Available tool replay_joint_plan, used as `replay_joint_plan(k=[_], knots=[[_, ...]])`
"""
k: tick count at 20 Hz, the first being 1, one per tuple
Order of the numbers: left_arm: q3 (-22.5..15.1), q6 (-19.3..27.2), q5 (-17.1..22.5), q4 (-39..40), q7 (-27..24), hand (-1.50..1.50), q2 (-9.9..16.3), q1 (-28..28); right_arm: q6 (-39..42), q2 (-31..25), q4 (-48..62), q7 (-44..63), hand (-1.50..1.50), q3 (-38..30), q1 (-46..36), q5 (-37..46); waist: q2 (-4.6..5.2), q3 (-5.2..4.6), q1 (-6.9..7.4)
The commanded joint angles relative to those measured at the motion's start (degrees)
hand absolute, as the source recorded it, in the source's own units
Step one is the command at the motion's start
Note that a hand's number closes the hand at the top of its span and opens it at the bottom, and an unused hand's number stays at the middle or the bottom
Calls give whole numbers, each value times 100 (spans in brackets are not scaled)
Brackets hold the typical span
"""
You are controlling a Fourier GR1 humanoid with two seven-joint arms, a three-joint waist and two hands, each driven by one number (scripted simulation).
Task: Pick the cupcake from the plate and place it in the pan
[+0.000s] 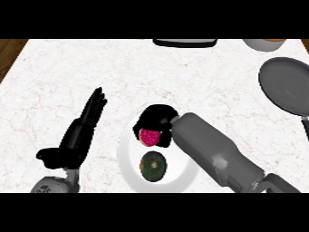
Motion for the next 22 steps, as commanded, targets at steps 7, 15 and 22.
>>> replay_joint_plan(k=[7, 15, 22], knots=[[152, -194, -16, -177, -104, 0, 95, 261, -1144, 0, 468, -408, 150, 113, 121, -22, 23, -10, 8], [260, 108, -88, -56, -45, 0, -10, 278, -2216, -905, 1307, 2741, 150, -1990, 49, -1207, -106, -7, -591], [216, -42, -56, -275, 62, 0, 106, 348, -4606, -987, 1422, 4972, 150, -2056, -592, -697, -148, -20, -332]])
